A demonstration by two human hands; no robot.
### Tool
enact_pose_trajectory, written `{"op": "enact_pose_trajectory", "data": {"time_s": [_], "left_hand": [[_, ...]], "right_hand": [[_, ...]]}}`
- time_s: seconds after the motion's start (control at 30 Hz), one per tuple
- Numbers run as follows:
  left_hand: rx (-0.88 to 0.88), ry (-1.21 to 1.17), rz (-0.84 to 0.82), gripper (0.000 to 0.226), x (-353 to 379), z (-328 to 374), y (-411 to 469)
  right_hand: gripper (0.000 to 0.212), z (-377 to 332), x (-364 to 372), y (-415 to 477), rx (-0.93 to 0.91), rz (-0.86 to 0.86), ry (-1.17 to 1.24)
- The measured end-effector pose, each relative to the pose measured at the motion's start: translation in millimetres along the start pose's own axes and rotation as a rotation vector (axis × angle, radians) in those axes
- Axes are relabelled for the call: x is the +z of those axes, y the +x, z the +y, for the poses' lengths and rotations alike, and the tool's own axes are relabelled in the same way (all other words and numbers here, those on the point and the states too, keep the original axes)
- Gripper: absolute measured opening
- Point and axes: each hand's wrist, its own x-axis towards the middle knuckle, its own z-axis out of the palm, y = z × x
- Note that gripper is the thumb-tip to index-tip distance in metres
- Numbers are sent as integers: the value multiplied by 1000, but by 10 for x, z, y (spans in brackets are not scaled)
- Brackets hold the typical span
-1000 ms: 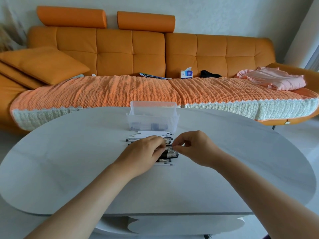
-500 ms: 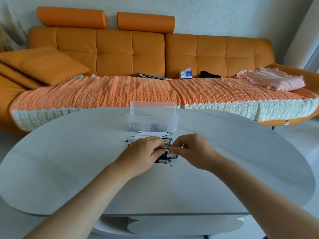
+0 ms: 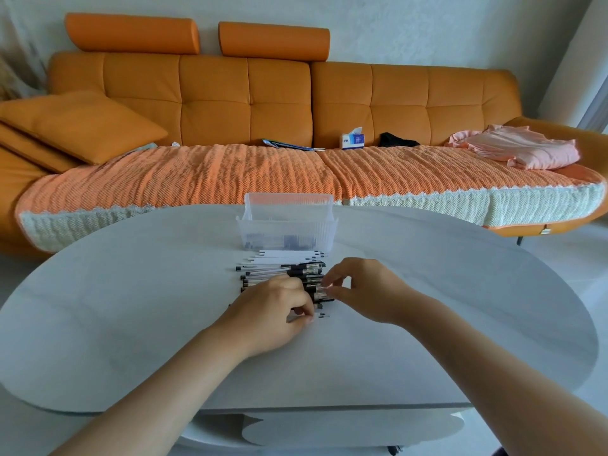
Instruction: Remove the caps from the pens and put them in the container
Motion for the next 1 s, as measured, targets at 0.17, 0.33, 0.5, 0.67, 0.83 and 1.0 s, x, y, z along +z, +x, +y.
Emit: {"op": "enact_pose_trajectory", "data": {"time_s": [0.17,0.33,0.5,0.67,0.83,1.0], "left_hand": [[16,19,-4,6,15,-46,-9],[23,59,24,25,7,-70,16],[4,98,149,35,-90,-134,73],[-17,227,185,32,-180,-150,94],[-114,189,167,19,-184,-127,107],[-94,150,134,16,-178,-88,146]], "right_hand": [[12,20,53,33,-31,-26,-138],[9,6,56,69,-58,2,-190],[6,1,-1,111,-32,66,-86],[14,-55,-61,148,-21,138,84],[14,-98,-42,129,-100,113,-51],[20,-195,43,119,-181,5,-174]]}}
